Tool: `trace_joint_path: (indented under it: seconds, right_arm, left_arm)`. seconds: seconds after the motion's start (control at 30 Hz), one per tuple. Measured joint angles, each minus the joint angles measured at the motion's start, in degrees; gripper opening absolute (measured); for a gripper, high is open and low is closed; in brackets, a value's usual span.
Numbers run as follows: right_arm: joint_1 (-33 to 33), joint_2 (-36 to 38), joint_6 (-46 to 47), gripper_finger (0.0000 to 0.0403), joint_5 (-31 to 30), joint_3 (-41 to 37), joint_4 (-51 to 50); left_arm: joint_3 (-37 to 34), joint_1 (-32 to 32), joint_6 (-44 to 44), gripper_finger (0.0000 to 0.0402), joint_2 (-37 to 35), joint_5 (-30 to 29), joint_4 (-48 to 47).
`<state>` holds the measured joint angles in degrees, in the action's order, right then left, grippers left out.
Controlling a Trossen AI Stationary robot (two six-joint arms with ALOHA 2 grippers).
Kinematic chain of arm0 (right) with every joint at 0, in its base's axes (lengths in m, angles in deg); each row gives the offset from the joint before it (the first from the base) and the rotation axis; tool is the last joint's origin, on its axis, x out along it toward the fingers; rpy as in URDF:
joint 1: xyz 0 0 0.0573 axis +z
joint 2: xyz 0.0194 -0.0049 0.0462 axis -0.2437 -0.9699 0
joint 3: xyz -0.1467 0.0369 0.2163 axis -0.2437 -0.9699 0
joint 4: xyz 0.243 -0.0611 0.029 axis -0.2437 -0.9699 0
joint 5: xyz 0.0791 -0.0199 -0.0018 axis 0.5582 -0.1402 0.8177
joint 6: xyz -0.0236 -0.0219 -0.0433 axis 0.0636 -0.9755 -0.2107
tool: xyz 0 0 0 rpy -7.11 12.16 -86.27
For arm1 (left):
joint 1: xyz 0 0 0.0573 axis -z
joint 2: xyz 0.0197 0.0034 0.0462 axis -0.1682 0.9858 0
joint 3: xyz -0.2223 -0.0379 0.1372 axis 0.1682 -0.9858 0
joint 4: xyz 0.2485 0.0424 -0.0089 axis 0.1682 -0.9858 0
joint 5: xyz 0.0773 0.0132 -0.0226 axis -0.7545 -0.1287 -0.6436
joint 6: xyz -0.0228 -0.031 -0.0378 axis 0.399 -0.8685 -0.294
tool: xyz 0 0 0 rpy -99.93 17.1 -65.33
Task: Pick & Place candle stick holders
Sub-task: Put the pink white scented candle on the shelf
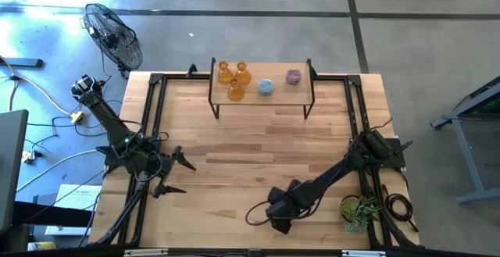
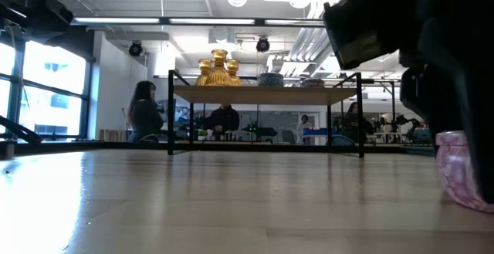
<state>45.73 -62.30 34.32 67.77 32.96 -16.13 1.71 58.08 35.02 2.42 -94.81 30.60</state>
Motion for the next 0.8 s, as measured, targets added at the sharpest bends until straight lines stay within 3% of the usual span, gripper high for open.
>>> trace_joint_path:
  seconds: [0.47,0.8]
  right_arm:
    - [0.3,0.0,3.9,0.0392,-2.0,0.0,0.0]
    - [0.2,0.0,3.8,0.0392,2.8,0.1,-0.6]
  left_arm:
    - [0.0,0.0,-1.1,0.0388,0.0,0.0,-1.4]
    - [0.0,0.0,-1.2,0.0388,0.0,0.0,-1.3]
